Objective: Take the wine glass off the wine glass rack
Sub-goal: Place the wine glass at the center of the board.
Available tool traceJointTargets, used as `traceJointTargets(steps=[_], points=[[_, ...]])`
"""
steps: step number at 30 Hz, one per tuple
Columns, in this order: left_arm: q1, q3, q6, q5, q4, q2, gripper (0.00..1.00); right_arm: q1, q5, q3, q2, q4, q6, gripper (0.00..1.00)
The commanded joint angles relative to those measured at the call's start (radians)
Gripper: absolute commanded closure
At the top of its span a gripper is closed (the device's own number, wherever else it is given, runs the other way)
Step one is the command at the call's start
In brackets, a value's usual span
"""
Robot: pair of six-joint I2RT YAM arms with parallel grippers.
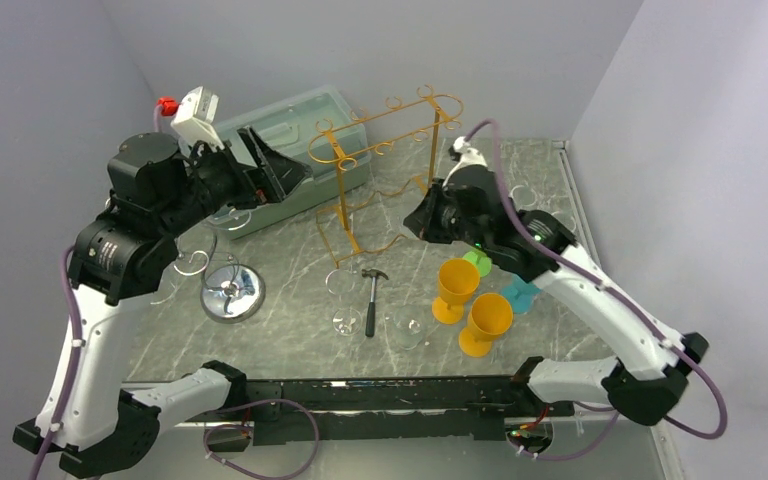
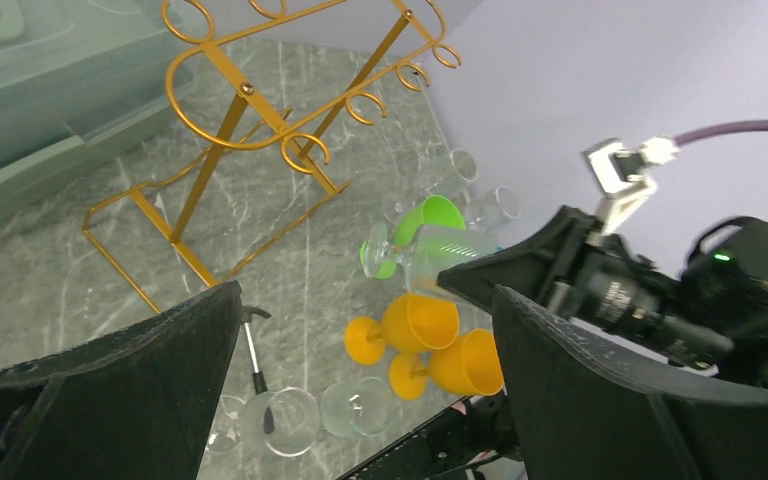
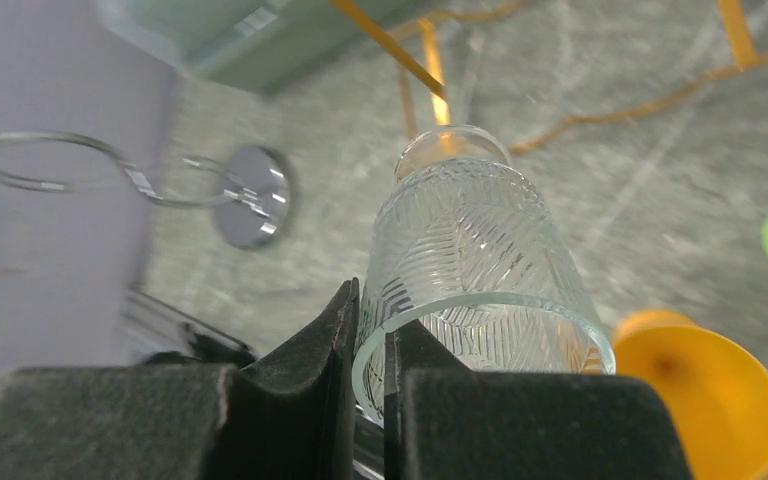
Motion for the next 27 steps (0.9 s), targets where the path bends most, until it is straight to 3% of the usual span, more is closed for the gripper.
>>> traceJointTargets(steps=[1, 14, 27], points=[[0.0, 0.061, 0.095, -0.035, -0.042, -0.024, 0.01, 0.002, 0.079, 0.045, 0.076, -0.135, -0.076, 1.0], [0.0, 0.08, 0.168, -0.074, -0.077, -0.043, 0.0, 0.016, 0.077, -0.025, 0.272, -0.102, -0.077, 1.0], [0.0, 0.054, 0.173, -0.091, -0.076, -0.053, 0.0, 0.013, 0.087, -0.066, 0.367, -0.072, -0.075, 1.0]])
